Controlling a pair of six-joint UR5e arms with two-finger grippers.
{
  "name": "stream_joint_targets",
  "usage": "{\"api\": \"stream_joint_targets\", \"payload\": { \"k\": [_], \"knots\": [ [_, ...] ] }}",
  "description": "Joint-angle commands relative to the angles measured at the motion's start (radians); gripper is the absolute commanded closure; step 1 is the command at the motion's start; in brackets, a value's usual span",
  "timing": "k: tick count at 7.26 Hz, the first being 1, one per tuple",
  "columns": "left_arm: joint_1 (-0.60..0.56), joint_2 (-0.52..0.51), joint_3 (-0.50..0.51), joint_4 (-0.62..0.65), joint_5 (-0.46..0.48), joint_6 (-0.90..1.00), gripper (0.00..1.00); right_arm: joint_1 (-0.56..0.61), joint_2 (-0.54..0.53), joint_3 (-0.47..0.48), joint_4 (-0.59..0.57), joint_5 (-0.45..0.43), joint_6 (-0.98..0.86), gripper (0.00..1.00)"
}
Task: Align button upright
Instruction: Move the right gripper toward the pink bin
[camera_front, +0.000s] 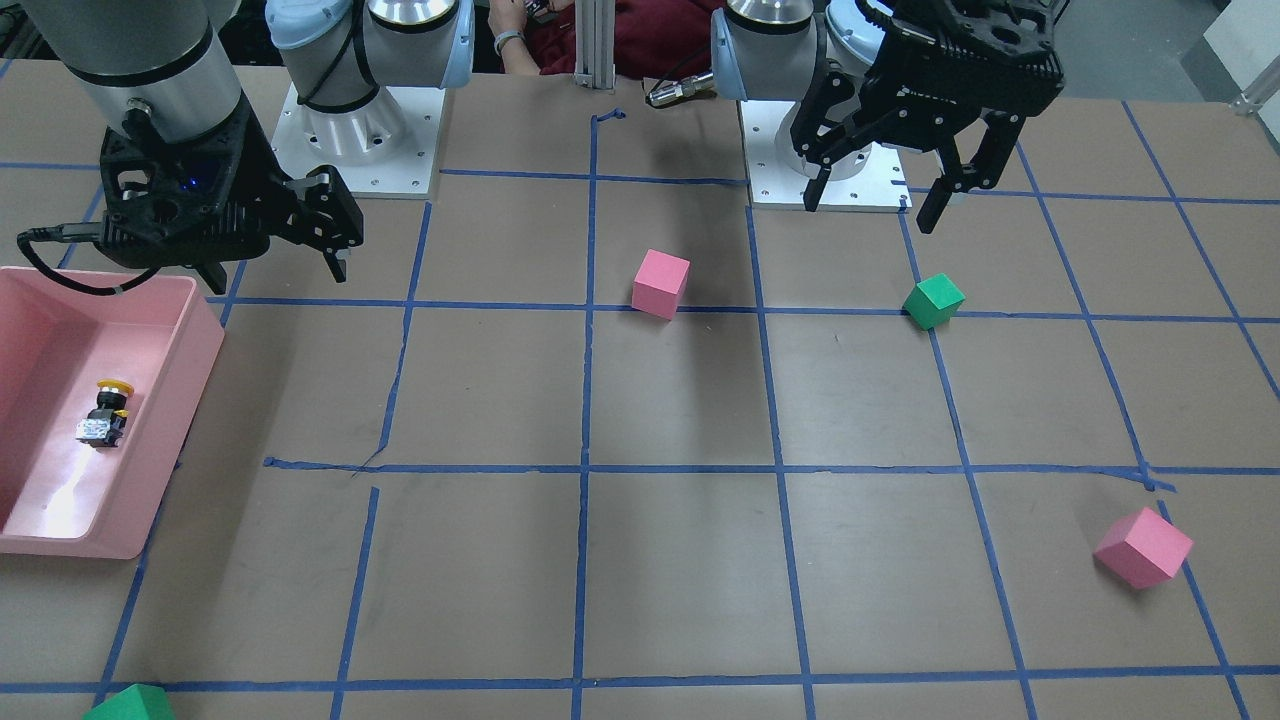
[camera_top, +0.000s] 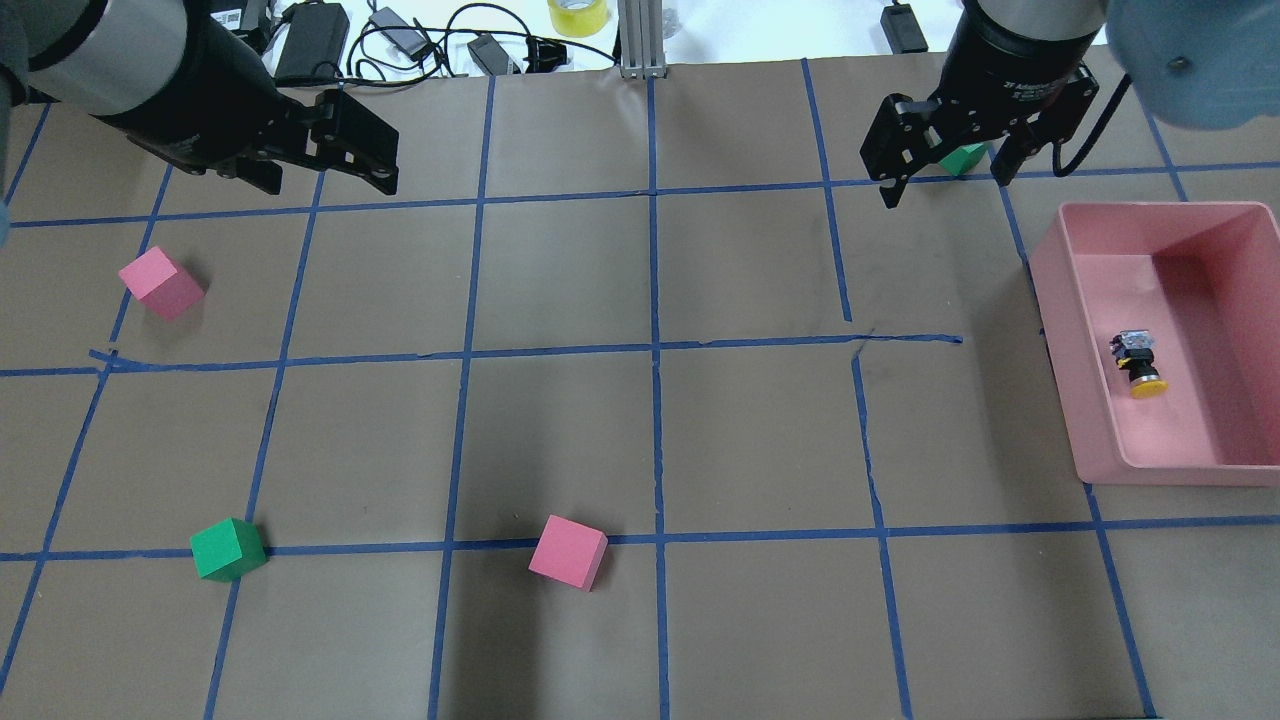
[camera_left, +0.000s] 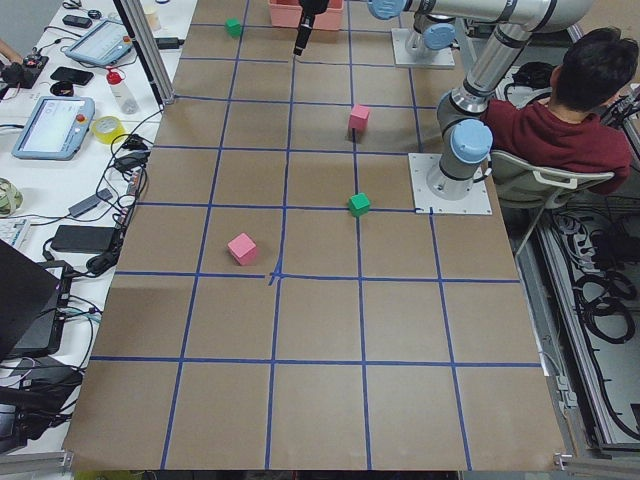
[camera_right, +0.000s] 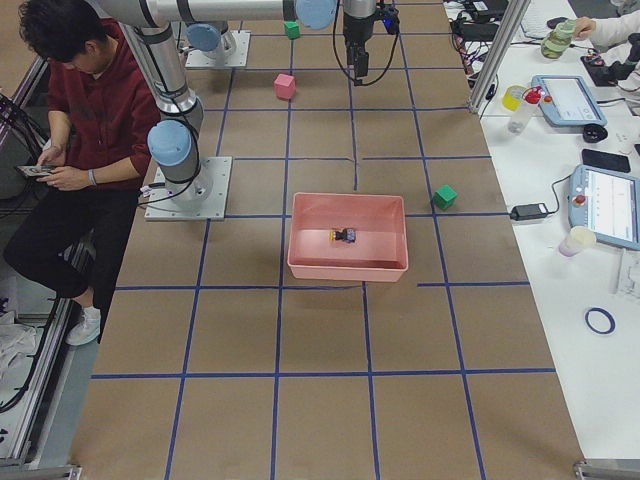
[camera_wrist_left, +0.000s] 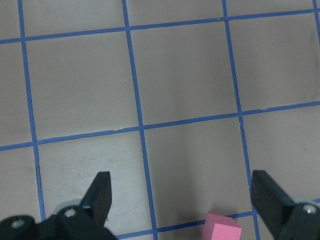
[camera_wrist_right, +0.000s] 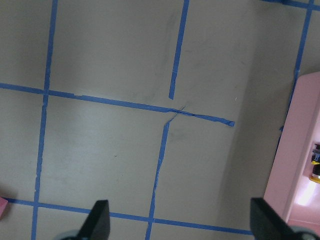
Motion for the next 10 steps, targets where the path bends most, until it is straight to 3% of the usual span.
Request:
{"api": "stream_joint_targets", "payload": {
  "k": [1, 10],
  "knots": [
    [0.0, 0.0, 0.0, 0.0, 0.0, 0.0, 0.0, 0.0, 0.0, 0.001, 0.003, 0.0, 0.0, 0.0],
    [0.0, 0.025, -0.029, -0.003, 0.0, -0.002, 0.0, -0.007, 0.003, 0.001, 0.003, -0.009, 0.041, 0.0]
  ]
}}
